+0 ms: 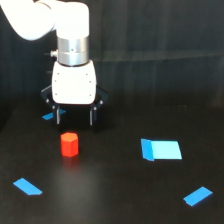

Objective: Pick up the red object from the table

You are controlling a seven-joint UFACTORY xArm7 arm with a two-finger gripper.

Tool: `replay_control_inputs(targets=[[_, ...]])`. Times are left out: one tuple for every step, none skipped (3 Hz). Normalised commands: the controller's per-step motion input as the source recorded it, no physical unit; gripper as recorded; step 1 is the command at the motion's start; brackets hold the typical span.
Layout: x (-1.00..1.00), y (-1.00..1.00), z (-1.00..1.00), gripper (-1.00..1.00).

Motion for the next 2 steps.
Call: replay_control_inputs(targets=[[-0.15, -0.89, 0.07, 0.98], [-0.16, -0.89, 0.0, 0.98]])
